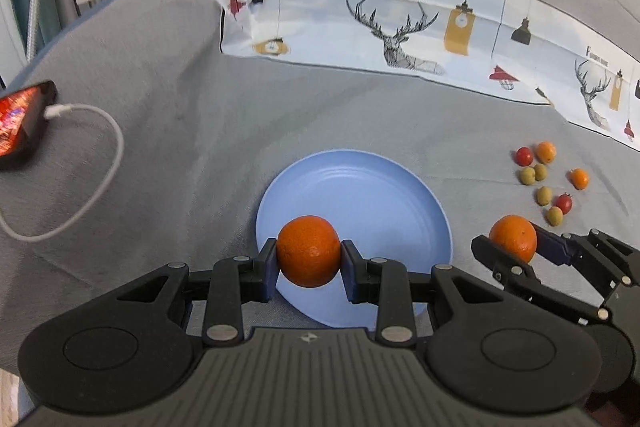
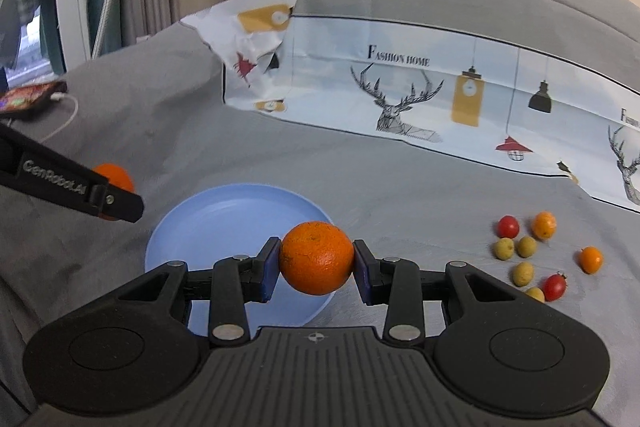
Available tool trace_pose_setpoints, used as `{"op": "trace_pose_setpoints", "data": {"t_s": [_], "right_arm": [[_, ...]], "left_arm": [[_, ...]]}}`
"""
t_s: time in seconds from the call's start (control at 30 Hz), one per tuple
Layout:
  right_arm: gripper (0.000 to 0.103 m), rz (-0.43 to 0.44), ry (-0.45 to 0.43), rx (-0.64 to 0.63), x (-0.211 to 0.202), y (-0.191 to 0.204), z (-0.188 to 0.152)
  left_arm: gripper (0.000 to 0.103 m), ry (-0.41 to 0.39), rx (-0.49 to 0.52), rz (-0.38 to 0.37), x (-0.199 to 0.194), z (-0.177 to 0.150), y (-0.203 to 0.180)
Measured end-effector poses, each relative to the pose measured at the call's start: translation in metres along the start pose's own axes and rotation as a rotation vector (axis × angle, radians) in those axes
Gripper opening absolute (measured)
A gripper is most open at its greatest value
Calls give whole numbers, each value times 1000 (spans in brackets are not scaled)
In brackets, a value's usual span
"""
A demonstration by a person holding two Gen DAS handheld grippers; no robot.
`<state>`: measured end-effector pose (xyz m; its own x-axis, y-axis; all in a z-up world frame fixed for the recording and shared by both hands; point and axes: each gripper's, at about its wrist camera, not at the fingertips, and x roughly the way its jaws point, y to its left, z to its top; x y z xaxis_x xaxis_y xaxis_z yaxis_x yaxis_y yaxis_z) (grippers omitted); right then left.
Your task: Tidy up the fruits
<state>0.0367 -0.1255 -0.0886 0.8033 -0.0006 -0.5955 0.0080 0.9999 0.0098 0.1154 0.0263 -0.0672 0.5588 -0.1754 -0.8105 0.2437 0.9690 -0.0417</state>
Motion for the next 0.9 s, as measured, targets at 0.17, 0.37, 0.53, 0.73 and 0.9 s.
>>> {"op": "trace_pose_setpoints", "data": {"t_s": [0.17,0.37,0.53,0.73,0.9], "right_arm": [[40,16,38,-24,21,4,-4],[40,37,74,-44,46,9,-5],[40,52,108,-51,69,12,-3],[86,51,119,-65,78,15,5],[96,19,119,-85,47,14,6]], "left_arm": [[35,39,-6,0,28,6,0],[35,71,-6,11,57,14,1],[40,81,11,33,79,19,1],[103,8,52,41,66,23,-4],[103,13,60,38,32,11,-9]]}}
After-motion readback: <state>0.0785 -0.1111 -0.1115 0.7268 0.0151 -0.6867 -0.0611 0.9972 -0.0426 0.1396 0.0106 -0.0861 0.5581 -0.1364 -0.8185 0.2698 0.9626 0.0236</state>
